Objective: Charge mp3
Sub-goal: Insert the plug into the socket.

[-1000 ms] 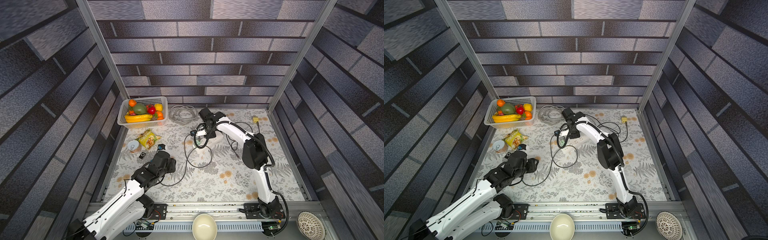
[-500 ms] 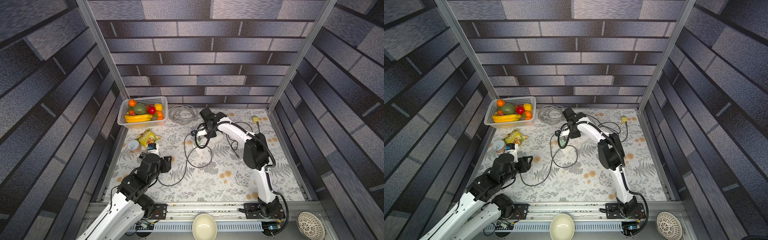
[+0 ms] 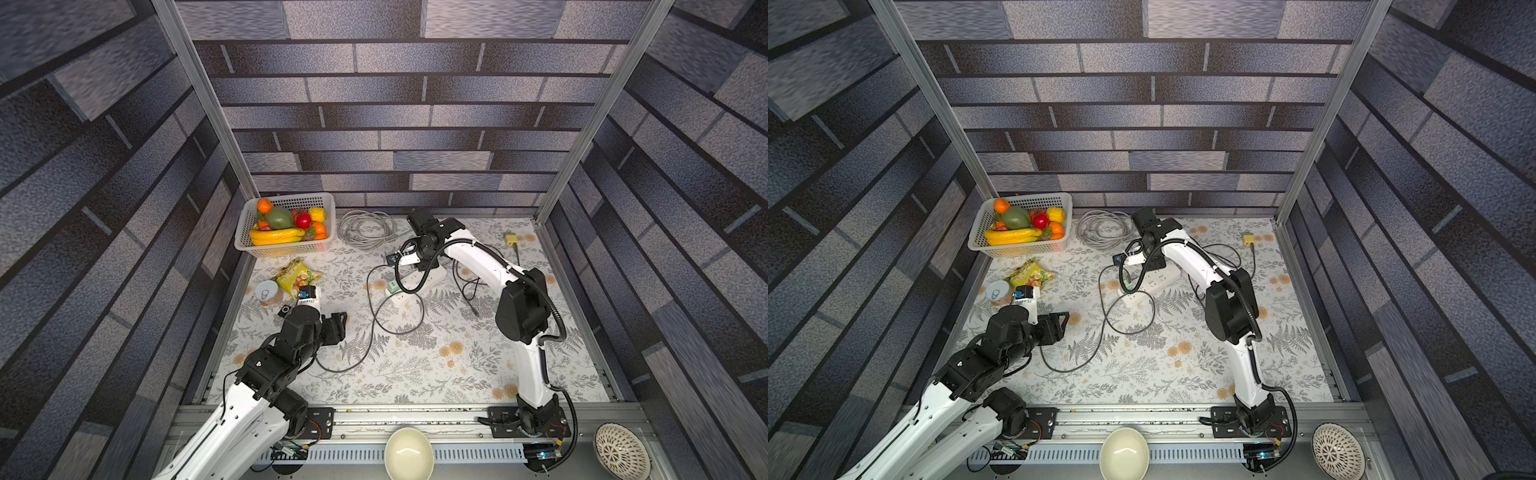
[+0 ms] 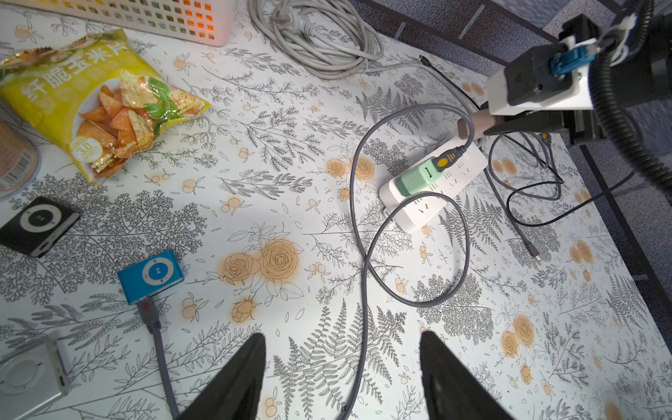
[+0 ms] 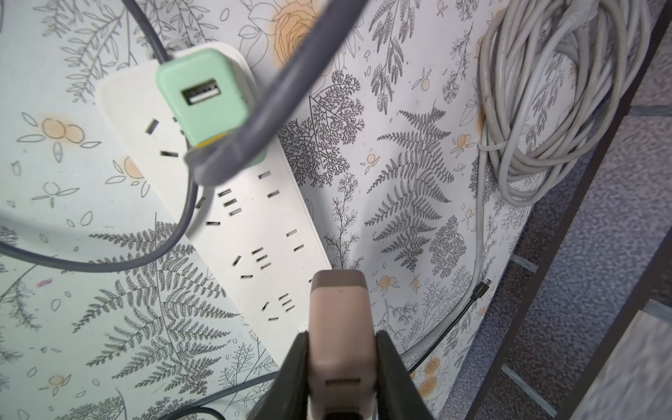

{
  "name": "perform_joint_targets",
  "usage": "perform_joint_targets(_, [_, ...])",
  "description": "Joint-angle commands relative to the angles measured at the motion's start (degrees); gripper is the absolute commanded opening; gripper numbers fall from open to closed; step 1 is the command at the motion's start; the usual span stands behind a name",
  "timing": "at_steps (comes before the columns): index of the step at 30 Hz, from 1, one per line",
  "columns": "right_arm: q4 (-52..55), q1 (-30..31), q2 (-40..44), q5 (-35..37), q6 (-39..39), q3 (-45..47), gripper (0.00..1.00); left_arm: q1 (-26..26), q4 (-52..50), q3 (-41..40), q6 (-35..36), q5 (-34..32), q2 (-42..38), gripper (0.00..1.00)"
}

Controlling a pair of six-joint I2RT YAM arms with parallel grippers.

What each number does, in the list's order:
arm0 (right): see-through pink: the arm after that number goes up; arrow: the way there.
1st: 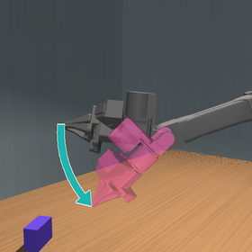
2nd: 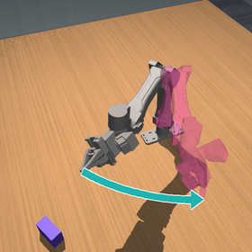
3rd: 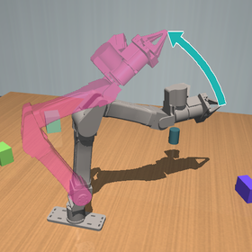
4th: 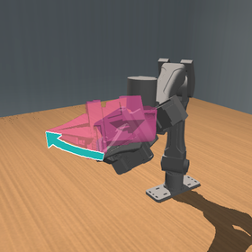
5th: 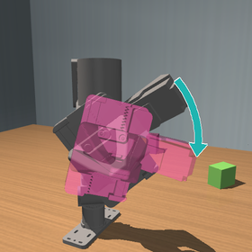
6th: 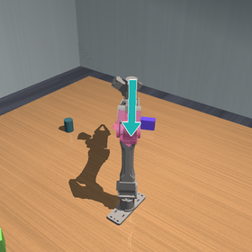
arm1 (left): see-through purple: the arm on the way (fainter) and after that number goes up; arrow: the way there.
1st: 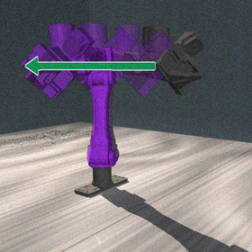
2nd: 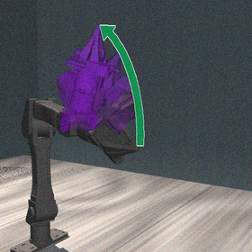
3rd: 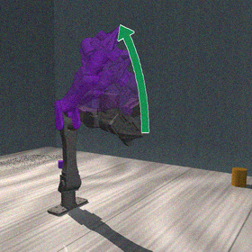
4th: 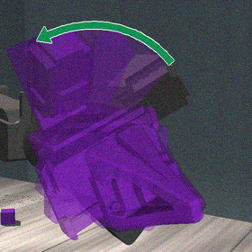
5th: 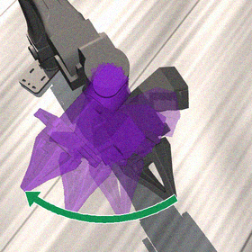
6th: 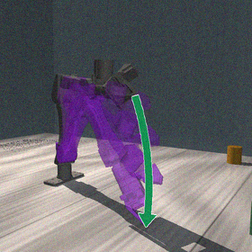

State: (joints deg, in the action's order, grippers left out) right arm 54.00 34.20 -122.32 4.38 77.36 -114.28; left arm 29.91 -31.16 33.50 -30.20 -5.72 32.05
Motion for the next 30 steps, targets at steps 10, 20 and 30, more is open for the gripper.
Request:
perform_joint_targets(10, [10.5, -1.4, -1.1, -8.2, 5.8, -5.5, 0.0, -0.4, 1.5, 1.0, 5.7, 3.9, -2.0, 0.78])
perform_joint_targets(20, [11.0, -1.2, -2.4, -7.9, 6.4, -4.4, 0.0, -0.3, 2.6, 0.7, 6.0, 4.7, -1.9, 0.79])
perform_joint_targets(30, [9.3, -0.9, -2.2, -6.5, 7.1, 0.0, 0.0, -0.3, 2.4, 0.7, 6.1, 4.6, -2.3, 0.8])
